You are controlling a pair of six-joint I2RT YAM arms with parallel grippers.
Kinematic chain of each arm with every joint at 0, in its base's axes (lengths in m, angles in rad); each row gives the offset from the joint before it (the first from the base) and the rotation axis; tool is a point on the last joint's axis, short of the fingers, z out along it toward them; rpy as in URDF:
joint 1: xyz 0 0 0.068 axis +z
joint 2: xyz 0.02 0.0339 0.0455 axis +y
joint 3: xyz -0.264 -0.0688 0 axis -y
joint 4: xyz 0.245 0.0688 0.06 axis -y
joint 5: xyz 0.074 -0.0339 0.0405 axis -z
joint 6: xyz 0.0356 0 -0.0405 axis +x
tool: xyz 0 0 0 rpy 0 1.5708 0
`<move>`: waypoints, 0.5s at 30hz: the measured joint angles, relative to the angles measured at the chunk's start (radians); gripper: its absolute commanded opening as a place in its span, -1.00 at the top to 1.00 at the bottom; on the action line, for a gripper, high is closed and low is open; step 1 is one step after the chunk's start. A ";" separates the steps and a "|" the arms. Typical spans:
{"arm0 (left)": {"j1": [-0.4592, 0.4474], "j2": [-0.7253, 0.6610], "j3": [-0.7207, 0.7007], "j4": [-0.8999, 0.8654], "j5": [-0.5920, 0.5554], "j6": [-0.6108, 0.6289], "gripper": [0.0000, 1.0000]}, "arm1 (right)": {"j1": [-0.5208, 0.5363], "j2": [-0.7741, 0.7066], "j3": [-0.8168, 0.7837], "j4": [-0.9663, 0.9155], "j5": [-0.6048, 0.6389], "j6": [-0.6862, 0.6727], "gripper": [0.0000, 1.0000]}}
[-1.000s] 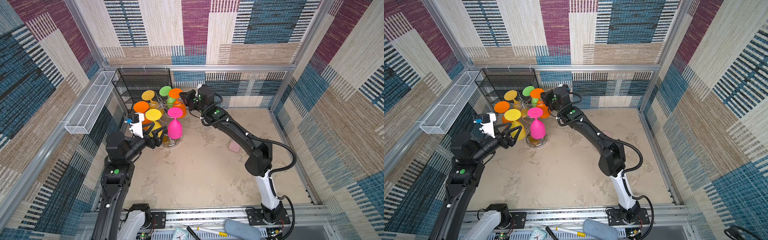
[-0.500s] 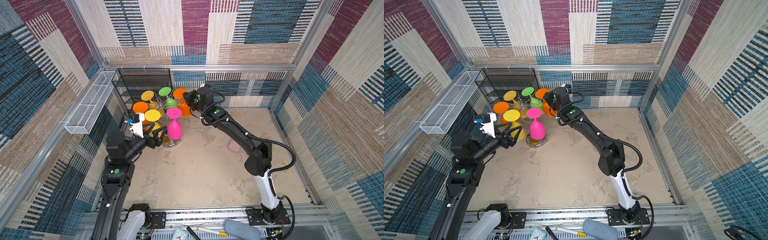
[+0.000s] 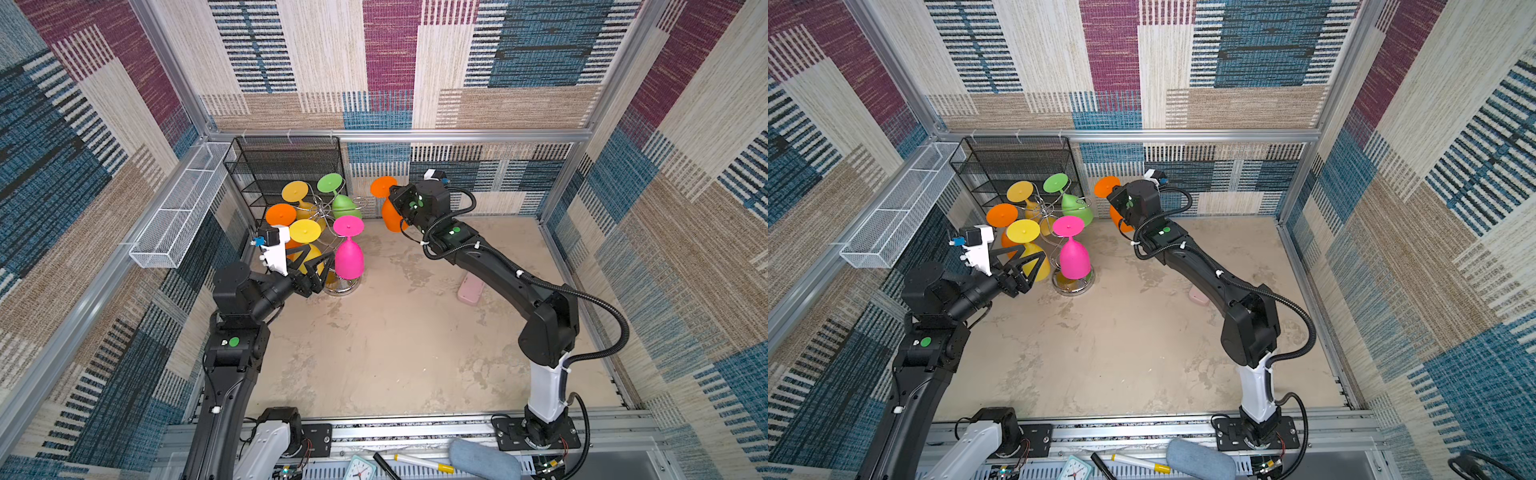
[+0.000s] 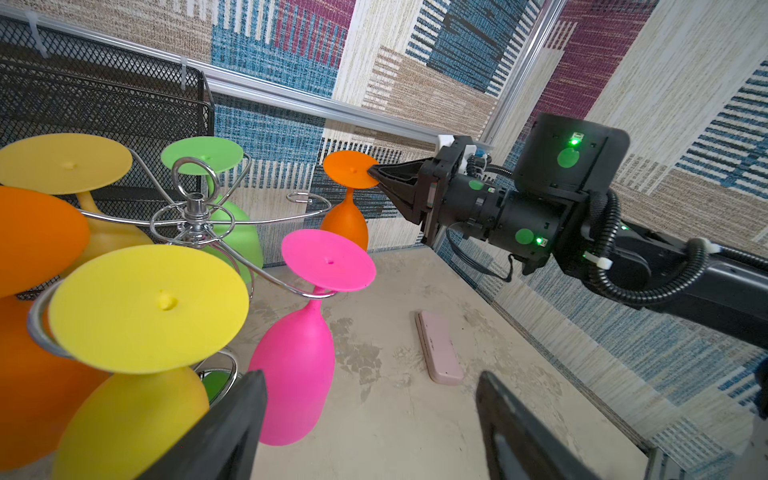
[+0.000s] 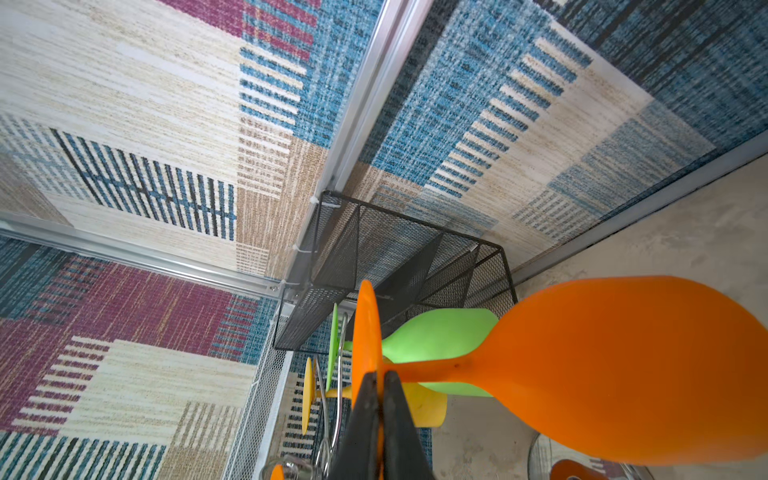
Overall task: Take the wine glass off the wine glass rack
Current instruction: Pick up the wine glass from the wine glass rack.
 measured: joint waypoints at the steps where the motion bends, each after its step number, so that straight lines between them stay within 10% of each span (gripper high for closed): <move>1: 0.000 0.000 0.000 0.000 0.000 0.000 -0.65 | 0.000 -0.023 -0.029 0.011 0.005 -0.016 1.00; 15: -0.080 0.006 0.017 -0.045 -0.092 0.056 -0.62 | 0.002 -0.649 -0.940 0.335 0.107 -0.453 1.00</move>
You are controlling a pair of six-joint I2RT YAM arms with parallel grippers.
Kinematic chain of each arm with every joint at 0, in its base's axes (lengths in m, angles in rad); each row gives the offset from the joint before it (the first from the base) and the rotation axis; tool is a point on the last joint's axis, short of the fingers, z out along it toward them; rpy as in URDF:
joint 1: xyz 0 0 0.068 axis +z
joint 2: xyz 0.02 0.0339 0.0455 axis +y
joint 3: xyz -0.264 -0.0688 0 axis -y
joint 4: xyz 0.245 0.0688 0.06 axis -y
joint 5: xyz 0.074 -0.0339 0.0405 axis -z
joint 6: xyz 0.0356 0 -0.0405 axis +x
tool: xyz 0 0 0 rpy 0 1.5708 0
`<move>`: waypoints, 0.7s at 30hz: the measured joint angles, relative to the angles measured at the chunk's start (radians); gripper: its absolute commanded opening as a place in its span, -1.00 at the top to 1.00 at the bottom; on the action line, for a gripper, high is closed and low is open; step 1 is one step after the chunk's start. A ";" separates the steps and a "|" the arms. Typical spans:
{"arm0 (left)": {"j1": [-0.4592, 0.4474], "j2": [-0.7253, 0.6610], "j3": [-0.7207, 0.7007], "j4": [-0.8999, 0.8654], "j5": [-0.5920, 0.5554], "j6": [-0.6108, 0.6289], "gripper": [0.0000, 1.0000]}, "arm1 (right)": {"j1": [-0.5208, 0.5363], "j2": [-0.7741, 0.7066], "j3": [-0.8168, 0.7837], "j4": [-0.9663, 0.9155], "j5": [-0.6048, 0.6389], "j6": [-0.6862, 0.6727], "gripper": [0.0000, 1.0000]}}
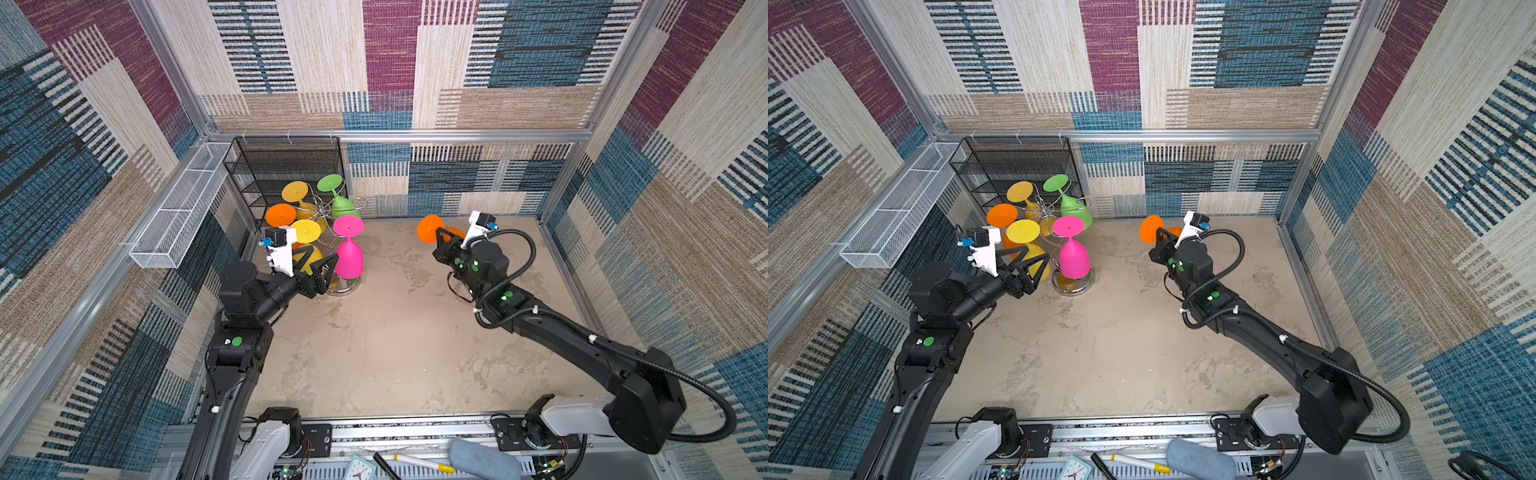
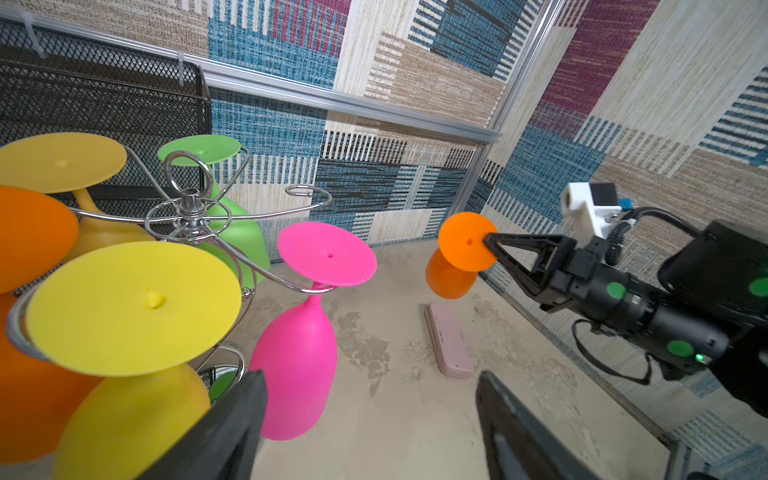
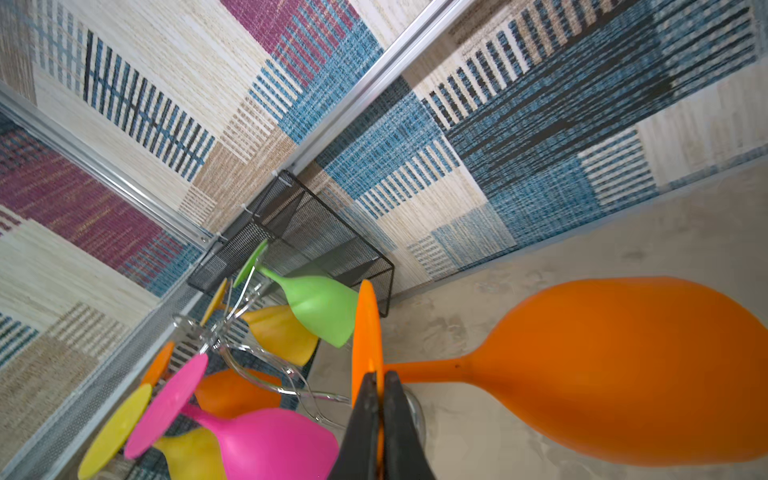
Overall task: Take the wine glass off the wine glass rack
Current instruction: Pick up the wine glass from the wine glass rack.
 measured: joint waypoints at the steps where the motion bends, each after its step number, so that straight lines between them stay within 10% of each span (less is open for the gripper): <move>1: -0.022 0.000 0.014 -0.021 -0.030 0.007 -0.62 | 0.006 -0.049 -0.066 0.028 0.001 -0.046 1.00; 11: -0.266 -0.035 0.096 -0.218 -0.309 0.038 -0.48 | 0.137 -0.371 -0.483 0.290 0.011 -0.433 1.00; 21: -0.326 -0.247 0.000 -0.483 -0.408 -0.265 -0.44 | 0.284 -0.433 -0.610 0.450 0.000 -0.710 1.00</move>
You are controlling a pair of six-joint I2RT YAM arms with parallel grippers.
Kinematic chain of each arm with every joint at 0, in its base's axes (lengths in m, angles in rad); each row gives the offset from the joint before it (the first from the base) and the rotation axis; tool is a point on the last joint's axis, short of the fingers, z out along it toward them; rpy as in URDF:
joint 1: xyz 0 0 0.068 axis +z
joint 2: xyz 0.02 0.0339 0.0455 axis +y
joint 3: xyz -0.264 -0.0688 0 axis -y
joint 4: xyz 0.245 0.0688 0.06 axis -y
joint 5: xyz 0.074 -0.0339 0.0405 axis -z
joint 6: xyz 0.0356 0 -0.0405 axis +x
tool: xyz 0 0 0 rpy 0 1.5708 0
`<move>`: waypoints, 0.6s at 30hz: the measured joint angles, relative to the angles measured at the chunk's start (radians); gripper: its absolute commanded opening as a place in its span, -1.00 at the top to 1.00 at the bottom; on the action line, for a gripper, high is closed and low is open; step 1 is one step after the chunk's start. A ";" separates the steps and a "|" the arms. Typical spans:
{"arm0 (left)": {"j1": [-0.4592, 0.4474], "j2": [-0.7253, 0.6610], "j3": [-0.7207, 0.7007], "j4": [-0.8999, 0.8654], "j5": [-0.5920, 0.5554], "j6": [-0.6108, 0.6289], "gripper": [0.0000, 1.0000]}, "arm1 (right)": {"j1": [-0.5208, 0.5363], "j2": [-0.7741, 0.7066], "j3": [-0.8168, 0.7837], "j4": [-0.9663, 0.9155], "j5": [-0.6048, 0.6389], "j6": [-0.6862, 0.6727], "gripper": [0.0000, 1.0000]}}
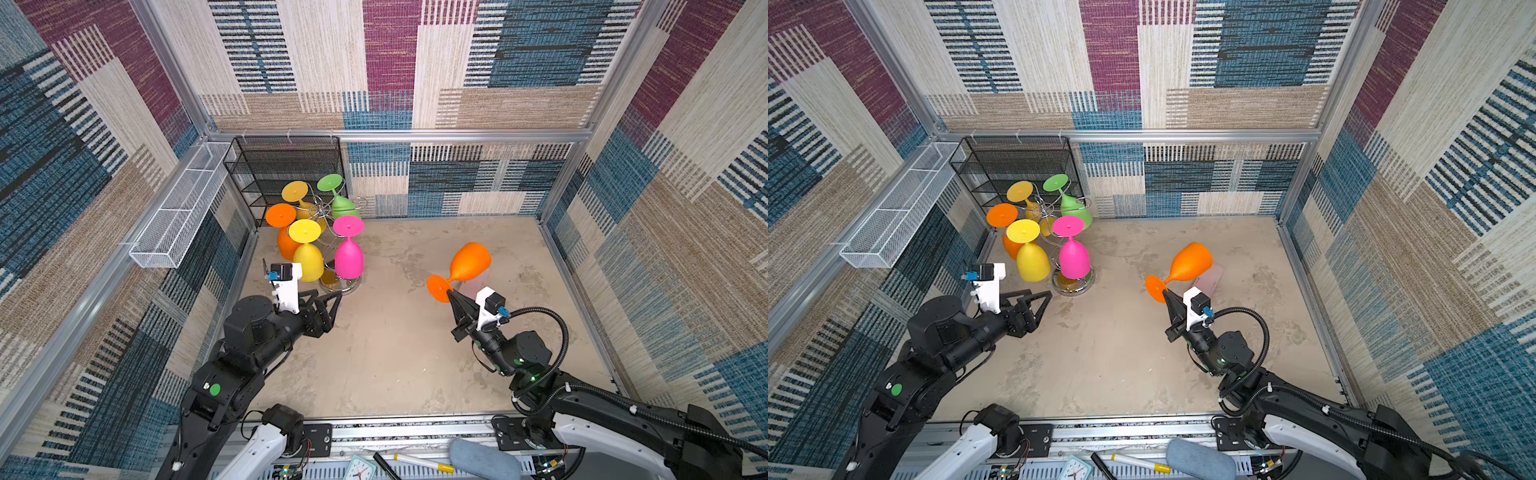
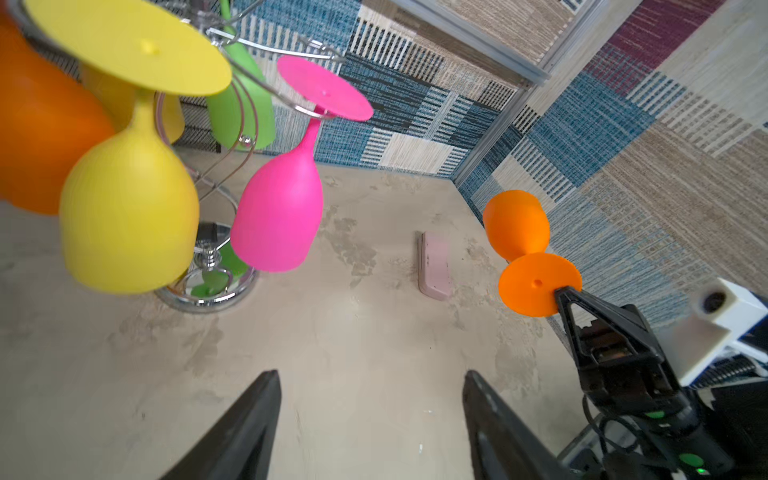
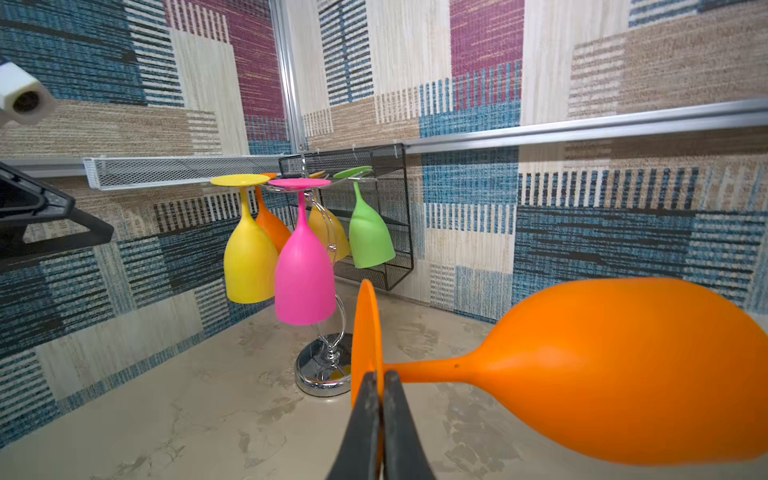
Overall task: Take the wine glass off the wine glass rack
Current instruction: Pick up the wine glass from the wine glass rack.
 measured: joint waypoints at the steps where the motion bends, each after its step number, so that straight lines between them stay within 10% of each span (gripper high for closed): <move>1: 0.000 -0.018 -0.013 -0.016 0.002 -0.037 -0.44 | 0.021 0.014 0.000 0.010 0.003 -0.026 1.00; 18: -0.002 -0.065 -0.205 -0.103 0.116 -0.544 -0.40 | 0.355 0.367 0.085 0.083 0.208 -0.430 1.00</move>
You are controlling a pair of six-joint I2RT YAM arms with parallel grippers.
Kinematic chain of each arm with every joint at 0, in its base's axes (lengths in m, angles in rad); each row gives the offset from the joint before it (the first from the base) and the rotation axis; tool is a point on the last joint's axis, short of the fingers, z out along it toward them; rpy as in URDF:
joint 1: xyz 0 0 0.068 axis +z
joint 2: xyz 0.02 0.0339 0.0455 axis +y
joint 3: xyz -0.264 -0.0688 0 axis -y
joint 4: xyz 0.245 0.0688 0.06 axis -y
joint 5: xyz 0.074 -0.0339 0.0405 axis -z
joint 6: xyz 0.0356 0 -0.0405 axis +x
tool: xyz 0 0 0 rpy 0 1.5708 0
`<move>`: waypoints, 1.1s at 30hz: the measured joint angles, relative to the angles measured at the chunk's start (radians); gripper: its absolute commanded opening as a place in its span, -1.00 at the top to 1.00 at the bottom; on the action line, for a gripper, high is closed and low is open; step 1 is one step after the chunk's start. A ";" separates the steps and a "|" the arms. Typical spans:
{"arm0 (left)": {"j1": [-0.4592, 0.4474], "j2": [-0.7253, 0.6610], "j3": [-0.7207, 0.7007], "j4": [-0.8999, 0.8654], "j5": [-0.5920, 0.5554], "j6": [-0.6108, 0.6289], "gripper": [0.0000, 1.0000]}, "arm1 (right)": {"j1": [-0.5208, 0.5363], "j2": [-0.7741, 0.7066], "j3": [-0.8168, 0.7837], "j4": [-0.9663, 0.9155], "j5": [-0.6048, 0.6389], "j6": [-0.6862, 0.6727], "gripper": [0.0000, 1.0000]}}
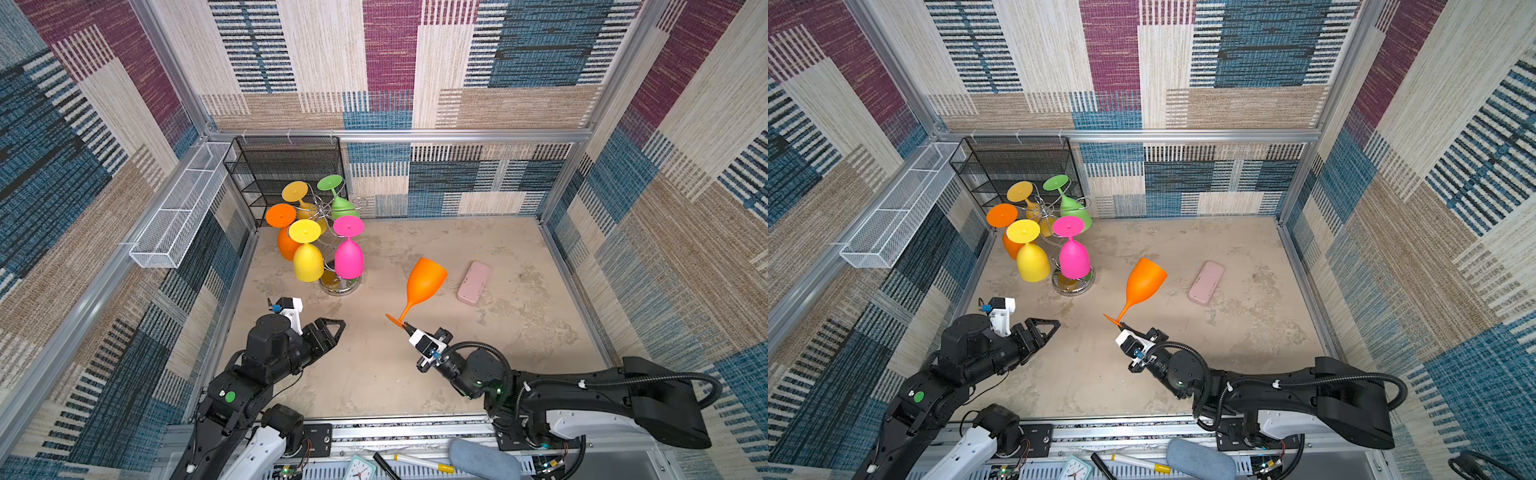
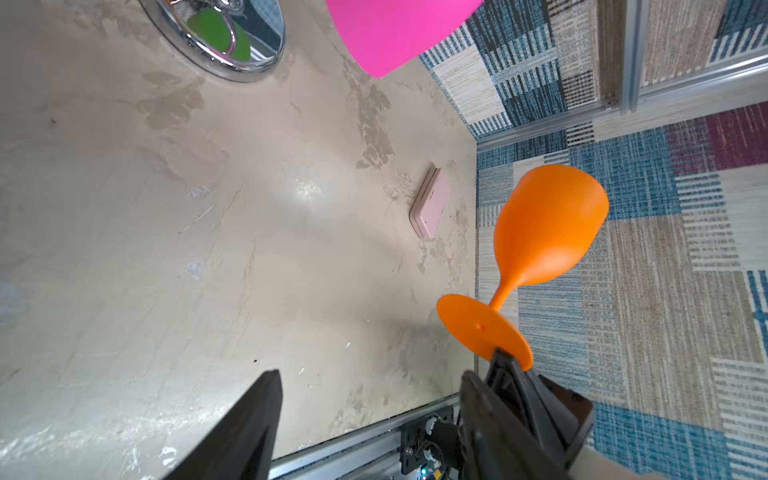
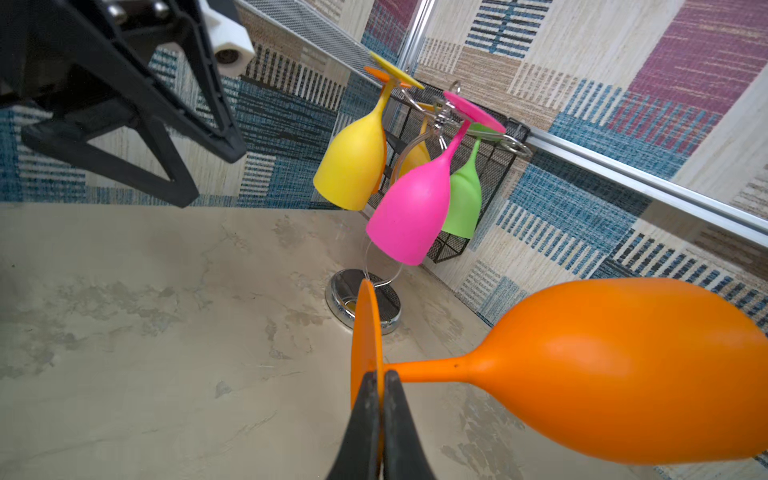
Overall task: Take the wine glass off the wine glass rack
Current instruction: Pick up the wine glass from the wine glass rack.
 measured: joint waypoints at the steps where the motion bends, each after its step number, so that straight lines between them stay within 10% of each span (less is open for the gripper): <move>1: 0.000 0.000 -0.005 0.000 0.007 -0.019 -0.39 | 0.008 0.019 0.005 0.005 0.001 -0.012 1.00; 33: -0.026 0.150 -0.219 0.299 0.145 -0.509 0.10 | 0.092 0.374 0.150 0.107 0.017 -0.291 1.00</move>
